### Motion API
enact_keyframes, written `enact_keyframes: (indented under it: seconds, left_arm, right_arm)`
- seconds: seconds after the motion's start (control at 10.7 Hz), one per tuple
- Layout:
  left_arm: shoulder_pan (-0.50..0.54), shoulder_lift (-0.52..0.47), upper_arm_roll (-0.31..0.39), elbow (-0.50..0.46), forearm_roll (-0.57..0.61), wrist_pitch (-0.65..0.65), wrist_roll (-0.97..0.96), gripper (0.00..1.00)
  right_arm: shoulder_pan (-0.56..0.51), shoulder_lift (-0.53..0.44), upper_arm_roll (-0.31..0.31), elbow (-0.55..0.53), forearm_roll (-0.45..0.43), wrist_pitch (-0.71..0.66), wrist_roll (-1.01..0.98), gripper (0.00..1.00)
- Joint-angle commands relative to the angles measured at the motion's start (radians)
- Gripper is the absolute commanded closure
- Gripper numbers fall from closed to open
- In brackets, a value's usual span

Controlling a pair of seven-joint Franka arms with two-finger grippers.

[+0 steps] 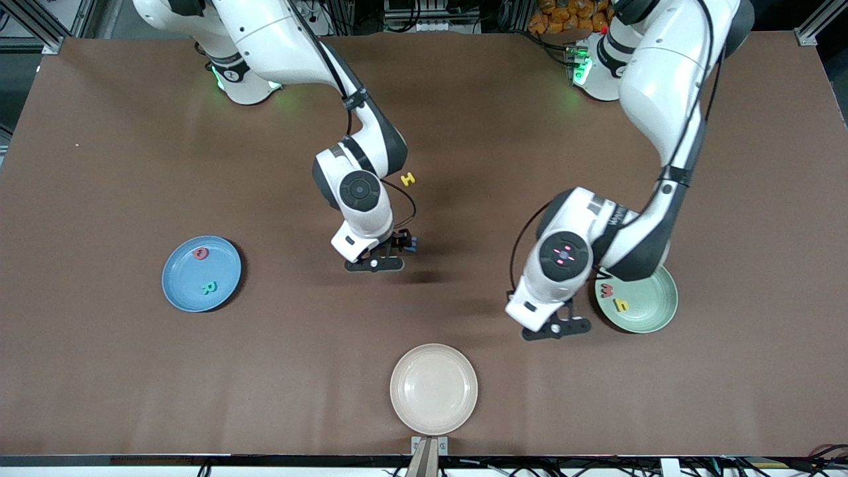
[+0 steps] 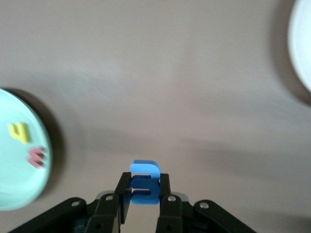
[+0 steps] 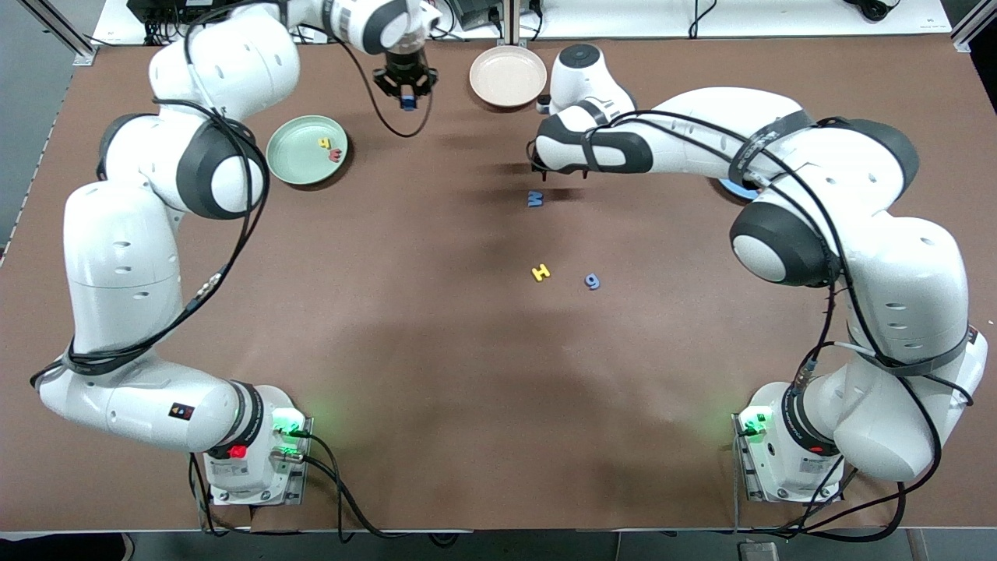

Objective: Sort uppercase to blue plate, lowercase to green plate
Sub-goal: 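Place the m on the green plate while the right gripper grasps the W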

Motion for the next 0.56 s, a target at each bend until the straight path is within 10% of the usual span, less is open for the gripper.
enact_keyframes:
  seconds: [0.0, 0.47]
  left_arm:
    - [0.093, -0.016, -0.006, -0.029, -0.012, -0.010, 0.163, 1.00]
    - [0.198, 0.017, 0.005, -0.037, -0.003, -0.002, 0.331, 1.00]
  right_arm:
    - [0.015, 0.075, -0.009, 0.089, 0.018, -0.013, 0.101, 0.00]
    - [0.021, 0.120, 0.042, 0.136, 0.038, -0.012, 0.213, 0.00]
